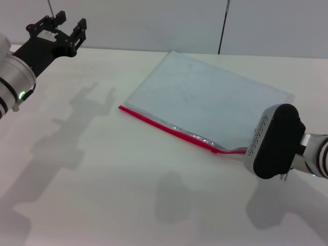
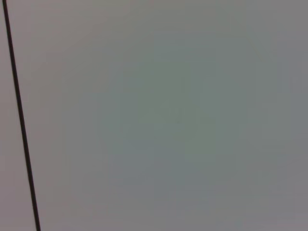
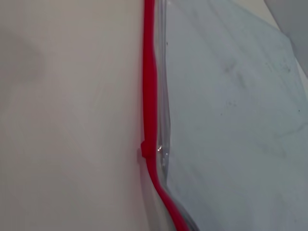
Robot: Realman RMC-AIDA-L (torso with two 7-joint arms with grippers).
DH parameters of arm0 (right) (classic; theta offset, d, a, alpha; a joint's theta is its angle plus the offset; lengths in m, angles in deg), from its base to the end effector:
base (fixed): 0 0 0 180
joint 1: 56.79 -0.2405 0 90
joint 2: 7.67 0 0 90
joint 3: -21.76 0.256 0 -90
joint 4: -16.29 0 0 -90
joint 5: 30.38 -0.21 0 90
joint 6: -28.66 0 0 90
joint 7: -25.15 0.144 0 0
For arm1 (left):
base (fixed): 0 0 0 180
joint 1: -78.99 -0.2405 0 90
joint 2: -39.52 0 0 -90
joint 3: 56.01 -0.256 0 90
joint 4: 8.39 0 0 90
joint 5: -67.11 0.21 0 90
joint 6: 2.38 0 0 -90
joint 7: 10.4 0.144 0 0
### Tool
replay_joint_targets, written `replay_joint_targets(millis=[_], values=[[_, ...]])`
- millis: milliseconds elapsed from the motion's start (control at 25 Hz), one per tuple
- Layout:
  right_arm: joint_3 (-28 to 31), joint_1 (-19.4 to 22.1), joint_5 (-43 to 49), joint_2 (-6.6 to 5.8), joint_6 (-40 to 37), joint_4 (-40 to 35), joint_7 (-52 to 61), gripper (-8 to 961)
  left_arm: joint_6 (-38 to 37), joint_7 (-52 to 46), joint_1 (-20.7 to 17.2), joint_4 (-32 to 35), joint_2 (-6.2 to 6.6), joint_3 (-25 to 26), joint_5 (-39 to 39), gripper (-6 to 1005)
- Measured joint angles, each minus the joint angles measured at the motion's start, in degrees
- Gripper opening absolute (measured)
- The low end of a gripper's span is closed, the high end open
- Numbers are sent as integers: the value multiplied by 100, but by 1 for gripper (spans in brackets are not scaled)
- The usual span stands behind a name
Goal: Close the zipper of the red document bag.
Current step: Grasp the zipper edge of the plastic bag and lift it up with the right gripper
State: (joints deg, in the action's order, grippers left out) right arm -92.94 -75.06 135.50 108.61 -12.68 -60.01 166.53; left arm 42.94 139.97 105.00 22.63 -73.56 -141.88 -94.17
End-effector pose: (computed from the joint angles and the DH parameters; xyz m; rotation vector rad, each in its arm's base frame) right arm 0.2203 0.3373 -0.0724 -2.4144 0.0051 -0.5299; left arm -0.2780 0.4085 0.0411 -1.8332 -0.3991 -0.6852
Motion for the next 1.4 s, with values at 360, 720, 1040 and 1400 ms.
replay_joint_targets(millis=[360, 720, 1040, 1400], values=[[-9, -69, -10, -3, 63, 6, 3, 514, 15, 6, 4, 0, -4, 0, 0, 525], [-35, -206, -30, -8, 89, 74, 4, 367, 31, -7, 3, 29, 4, 0, 0, 522], [-10, -246, -30, -1, 92, 108, 4, 216, -2, -13, -33, 131, 1, -2, 0, 520], [160, 32, -38, -13, 92, -450, 143, 158, -29, -335, -46, 250, 29, -39, 347, 518]])
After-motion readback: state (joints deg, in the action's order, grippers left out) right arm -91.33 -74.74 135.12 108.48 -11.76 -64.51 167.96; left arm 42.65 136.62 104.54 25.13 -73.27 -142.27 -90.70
